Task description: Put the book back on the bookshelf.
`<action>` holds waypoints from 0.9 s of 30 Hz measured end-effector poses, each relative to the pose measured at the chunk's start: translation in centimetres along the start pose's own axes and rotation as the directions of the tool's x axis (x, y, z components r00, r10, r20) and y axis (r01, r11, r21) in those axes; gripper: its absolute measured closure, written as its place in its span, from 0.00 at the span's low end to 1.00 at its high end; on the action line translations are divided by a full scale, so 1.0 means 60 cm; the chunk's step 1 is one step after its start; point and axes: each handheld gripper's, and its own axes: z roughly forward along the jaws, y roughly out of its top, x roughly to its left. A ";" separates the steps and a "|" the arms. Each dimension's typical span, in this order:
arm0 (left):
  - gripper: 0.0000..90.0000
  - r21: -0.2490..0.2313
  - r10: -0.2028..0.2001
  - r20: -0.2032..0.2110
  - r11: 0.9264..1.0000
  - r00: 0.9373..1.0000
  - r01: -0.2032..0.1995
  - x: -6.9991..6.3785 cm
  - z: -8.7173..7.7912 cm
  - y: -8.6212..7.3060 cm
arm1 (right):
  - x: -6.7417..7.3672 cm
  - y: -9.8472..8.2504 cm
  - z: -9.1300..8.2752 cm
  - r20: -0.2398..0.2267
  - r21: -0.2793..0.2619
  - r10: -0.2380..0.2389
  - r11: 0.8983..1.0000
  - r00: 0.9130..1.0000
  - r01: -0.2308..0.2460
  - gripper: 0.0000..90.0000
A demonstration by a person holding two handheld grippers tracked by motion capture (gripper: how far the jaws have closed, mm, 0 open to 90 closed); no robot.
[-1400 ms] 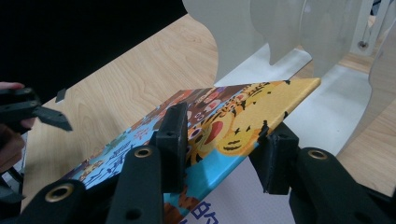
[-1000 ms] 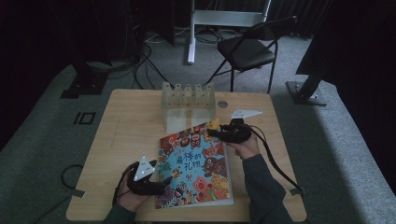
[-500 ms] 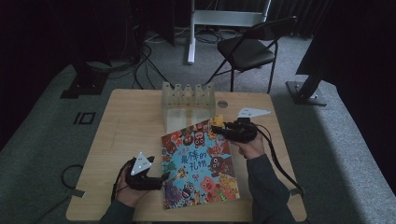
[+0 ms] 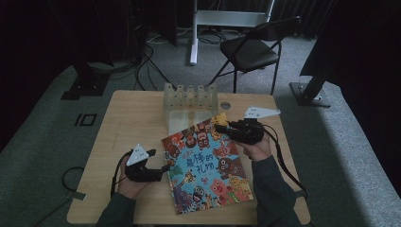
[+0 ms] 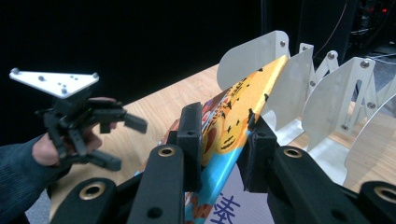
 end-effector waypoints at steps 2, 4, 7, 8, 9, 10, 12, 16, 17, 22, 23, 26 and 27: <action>0.16 -0.011 -0.003 0.004 1.000 1.000 0.003 0.010 0.006 0.007 | -0.001 -0.001 0.000 -0.004 -0.004 0.004 1.000 1.000 -0.004 0.82; 0.16 -0.010 -0.023 0.016 1.000 1.000 0.023 0.023 0.014 0.012 | -0.001 -0.003 -0.001 -0.008 -0.011 0.005 1.000 1.000 -0.005 0.82; 0.16 -0.005 -0.037 0.034 0.999 0.999 0.037 0.038 0.027 0.015 | 0.000 -0.003 -0.004 -0.017 -0.020 0.006 1.000 1.000 -0.006 0.83; 0.16 -0.004 -0.040 0.041 0.999 0.998 0.040 0.041 0.030 0.016 | 0.001 -0.003 -0.006 -0.021 -0.024 0.005 1.000 1.000 -0.006 0.83; 0.16 -0.004 -0.039 0.043 0.999 0.998 0.039 0.044 0.033 0.016 | 0.001 -0.003 -0.007 -0.024 -0.028 0.003 1.000 1.000 -0.004 0.83; 0.16 -0.006 -0.036 0.040 0.999 0.999 0.037 0.046 0.036 0.017 | 0.002 -0.002 -0.008 -0.027 -0.034 0.001 0.999 1.000 -0.002 0.84; 0.16 -0.021 -0.040 0.055 0.999 0.998 0.041 0.049 0.041 0.020 | 0.003 -0.002 -0.009 -0.033 -0.042 -0.001 0.999 0.999 0.000 0.84; 0.15 -0.039 -0.040 0.080 0.998 0.996 0.044 0.054 0.045 0.024 | 0.004 -0.002 -0.011 -0.035 -0.048 -0.001 0.999 0.999 0.000 0.84; 0.16 -0.051 -0.045 0.109 0.997 0.993 0.051 0.058 0.047 0.025 | 0.004 -0.002 -0.011 -0.036 -0.052 -0.002 0.999 0.999 0.000 0.84; 0.15 -0.055 -0.087 0.189 0.994 0.978 0.099 0.069 0.055 0.019 | 0.003 -0.005 -0.013 -0.043 -0.059 0.004 0.998 0.999 -0.007 0.85; 0.16 -0.058 -0.085 0.198 0.993 0.977 0.098 0.068 0.057 0.019 | 0.002 -0.005 -0.013 -0.044 -0.061 0.006 0.998 0.999 -0.008 0.85; 0.14 -0.058 -0.088 0.216 0.993 0.972 0.103 0.063 0.061 0.019 | 0.001 -0.006 -0.013 -0.048 -0.064 0.009 0.998 0.999 -0.012 0.85; 0.13 -0.057 -0.100 0.220 0.992 0.970 0.115 0.064 0.062 0.019 | 0.001 -0.006 -0.013 -0.049 -0.065 0.011 0.998 0.999 -0.014 0.85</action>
